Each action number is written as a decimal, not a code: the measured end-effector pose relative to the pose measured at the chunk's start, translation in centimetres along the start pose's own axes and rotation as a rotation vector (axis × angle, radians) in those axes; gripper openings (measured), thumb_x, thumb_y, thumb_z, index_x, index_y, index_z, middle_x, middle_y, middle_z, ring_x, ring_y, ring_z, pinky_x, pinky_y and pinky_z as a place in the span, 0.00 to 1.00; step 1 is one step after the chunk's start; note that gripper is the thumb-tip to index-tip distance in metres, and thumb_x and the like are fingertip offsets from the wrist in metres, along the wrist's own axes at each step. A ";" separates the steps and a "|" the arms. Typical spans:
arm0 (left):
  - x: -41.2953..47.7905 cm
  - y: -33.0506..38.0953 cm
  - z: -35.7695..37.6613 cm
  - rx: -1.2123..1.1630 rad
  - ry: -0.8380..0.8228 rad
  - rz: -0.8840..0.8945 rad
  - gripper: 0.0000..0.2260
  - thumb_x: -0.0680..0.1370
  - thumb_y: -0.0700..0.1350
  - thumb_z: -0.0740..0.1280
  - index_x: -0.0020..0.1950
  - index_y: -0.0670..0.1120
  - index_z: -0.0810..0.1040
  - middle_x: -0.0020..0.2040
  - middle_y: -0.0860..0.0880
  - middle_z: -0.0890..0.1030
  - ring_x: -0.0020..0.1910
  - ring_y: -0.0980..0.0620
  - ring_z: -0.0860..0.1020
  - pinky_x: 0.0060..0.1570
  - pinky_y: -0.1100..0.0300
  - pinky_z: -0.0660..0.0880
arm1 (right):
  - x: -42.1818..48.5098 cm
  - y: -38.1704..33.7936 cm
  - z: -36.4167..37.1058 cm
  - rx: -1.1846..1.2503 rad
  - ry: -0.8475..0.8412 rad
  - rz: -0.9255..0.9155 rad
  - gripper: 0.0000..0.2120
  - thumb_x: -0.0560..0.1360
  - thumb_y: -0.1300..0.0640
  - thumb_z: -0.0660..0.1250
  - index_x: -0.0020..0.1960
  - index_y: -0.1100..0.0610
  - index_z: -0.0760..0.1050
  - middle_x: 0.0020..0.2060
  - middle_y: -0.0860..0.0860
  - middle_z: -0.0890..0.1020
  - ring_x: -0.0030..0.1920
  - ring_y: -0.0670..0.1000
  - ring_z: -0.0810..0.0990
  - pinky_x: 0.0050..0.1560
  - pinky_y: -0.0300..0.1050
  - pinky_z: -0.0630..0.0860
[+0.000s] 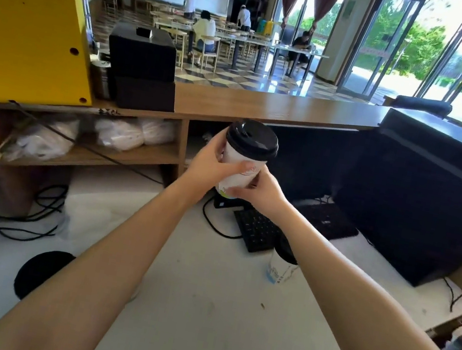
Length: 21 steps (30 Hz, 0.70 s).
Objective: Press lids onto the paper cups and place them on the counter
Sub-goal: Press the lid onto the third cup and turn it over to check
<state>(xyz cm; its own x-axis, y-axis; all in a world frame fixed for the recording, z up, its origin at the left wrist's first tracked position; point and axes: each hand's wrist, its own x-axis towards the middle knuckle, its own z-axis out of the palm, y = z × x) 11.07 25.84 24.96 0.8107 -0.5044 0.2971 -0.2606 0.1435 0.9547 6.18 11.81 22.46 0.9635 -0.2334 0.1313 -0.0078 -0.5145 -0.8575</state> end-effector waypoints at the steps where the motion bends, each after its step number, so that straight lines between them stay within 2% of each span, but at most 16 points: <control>1: -0.6 -0.8 0.2 0.053 0.028 -0.014 0.34 0.66 0.41 0.77 0.70 0.48 0.67 0.63 0.49 0.77 0.62 0.52 0.75 0.60 0.55 0.75 | -0.2 0.7 1.1 0.021 0.015 0.013 0.34 0.63 0.58 0.79 0.64 0.57 0.67 0.55 0.52 0.80 0.54 0.50 0.80 0.50 0.44 0.80; 2: -1.4 -1.6 0.4 0.086 0.071 -0.034 0.35 0.65 0.42 0.77 0.70 0.48 0.67 0.63 0.49 0.77 0.63 0.51 0.75 0.62 0.53 0.74 | -0.5 1.4 2.2 0.037 0.032 0.021 0.34 0.63 0.58 0.79 0.64 0.57 0.67 0.55 0.52 0.80 0.54 0.50 0.80 0.49 0.42 0.80; 4: -3.1 -3.3 0.7 0.128 0.173 -0.081 0.35 0.65 0.41 0.77 0.69 0.49 0.67 0.62 0.51 0.77 0.63 0.52 0.74 0.64 0.53 0.72 | -1.4 2.8 4.3 0.042 0.051 0.019 0.34 0.64 0.58 0.78 0.65 0.57 0.67 0.54 0.48 0.79 0.54 0.48 0.79 0.46 0.31 0.76; 5: -4.0 -4.3 0.8 0.137 0.210 -0.110 0.35 0.65 0.41 0.77 0.69 0.50 0.67 0.61 0.53 0.77 0.63 0.53 0.74 0.63 0.56 0.72 | -2.0 3.4 5.4 0.056 0.049 0.017 0.34 0.65 0.60 0.77 0.67 0.58 0.66 0.54 0.47 0.77 0.54 0.47 0.78 0.42 0.26 0.73; 7: -5.6 -5.9 1.1 0.144 0.247 -0.162 0.36 0.65 0.39 0.78 0.69 0.50 0.67 0.58 0.57 0.76 0.60 0.57 0.74 0.56 0.71 0.71 | -3.1 5.2 7.3 0.124 0.022 0.003 0.34 0.67 0.67 0.75 0.69 0.60 0.64 0.55 0.47 0.74 0.53 0.43 0.75 0.41 0.21 0.70; 8: -6.4 -6.6 1.2 0.159 0.265 -0.197 0.35 0.65 0.39 0.77 0.69 0.50 0.67 0.57 0.58 0.74 0.58 0.59 0.72 0.51 0.77 0.69 | -3.6 6.2 8.2 0.143 0.002 0.001 0.34 0.67 0.70 0.74 0.69 0.61 0.63 0.55 0.47 0.74 0.53 0.42 0.74 0.42 0.21 0.70; 9: -7.1 -7.4 1.4 0.175 0.283 -0.240 0.35 0.66 0.40 0.77 0.69 0.50 0.66 0.56 0.58 0.73 0.57 0.60 0.70 0.50 0.77 0.67 | -3.9 7.5 9.1 0.140 -0.025 0.014 0.34 0.67 0.72 0.73 0.69 0.62 0.63 0.55 0.47 0.73 0.52 0.41 0.74 0.43 0.22 0.71; 11: -8.4 -9.0 1.6 0.198 0.326 -0.324 0.35 0.68 0.43 0.76 0.71 0.51 0.64 0.60 0.56 0.73 0.58 0.60 0.68 0.55 0.69 0.66 | -4.4 10.0 10.9 0.095 -0.070 0.042 0.32 0.68 0.70 0.72 0.69 0.64 0.64 0.55 0.49 0.75 0.53 0.45 0.76 0.42 0.21 0.70; 13: -9.9 -11.0 1.5 0.204 0.362 -0.367 0.36 0.68 0.43 0.75 0.72 0.50 0.62 0.64 0.53 0.73 0.63 0.56 0.69 0.58 0.64 0.66 | -5.0 12.1 12.5 0.014 -0.117 0.051 0.30 0.69 0.67 0.73 0.68 0.65 0.67 0.55 0.54 0.78 0.53 0.51 0.78 0.40 0.20 0.68; 15: -11.4 -13.0 1.3 0.207 0.390 -0.389 0.36 0.69 0.43 0.75 0.73 0.49 0.61 0.68 0.51 0.72 0.66 0.53 0.69 0.58 0.65 0.66 | -5.5 13.6 13.8 -0.011 -0.154 0.050 0.29 0.69 0.66 0.73 0.68 0.65 0.67 0.55 0.54 0.79 0.54 0.52 0.78 0.39 0.19 0.67; 17: -12.6 -14.9 0.9 0.218 0.410 -0.407 0.37 0.69 0.43 0.75 0.73 0.48 0.60 0.69 0.50 0.71 0.67 0.53 0.69 0.58 0.65 0.66 | -6.0 14.5 14.9 0.035 -0.213 0.077 0.31 0.70 0.67 0.72 0.70 0.64 0.65 0.55 0.50 0.75 0.55 0.48 0.75 0.40 0.19 0.68; 19: -13.3 -16.5 0.4 0.232 0.432 -0.446 0.36 0.69 0.42 0.75 0.73 0.48 0.60 0.67 0.51 0.72 0.65 0.54 0.70 0.58 0.64 0.67 | -6.4 15.0 15.8 0.064 -0.257 0.103 0.32 0.70 0.66 0.72 0.71 0.61 0.64 0.58 0.49 0.74 0.57 0.48 0.75 0.44 0.23 0.72; 21: -13.8 -17.7 0.1 0.219 0.447 -0.470 0.36 0.69 0.41 0.75 0.73 0.47 0.61 0.65 0.53 0.72 0.64 0.56 0.70 0.59 0.64 0.67 | -6.3 16.0 16.6 0.068 -0.296 0.126 0.31 0.71 0.65 0.71 0.71 0.60 0.64 0.60 0.53 0.77 0.59 0.52 0.77 0.50 0.33 0.77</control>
<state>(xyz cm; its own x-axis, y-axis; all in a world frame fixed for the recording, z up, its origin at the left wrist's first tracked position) 4.45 30.21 3.93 0.9900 -0.0646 -0.1253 0.1098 -0.2038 0.9728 4.43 18.75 -0.32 0.9921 -0.0367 -0.1201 -0.1240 -0.4383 -0.8902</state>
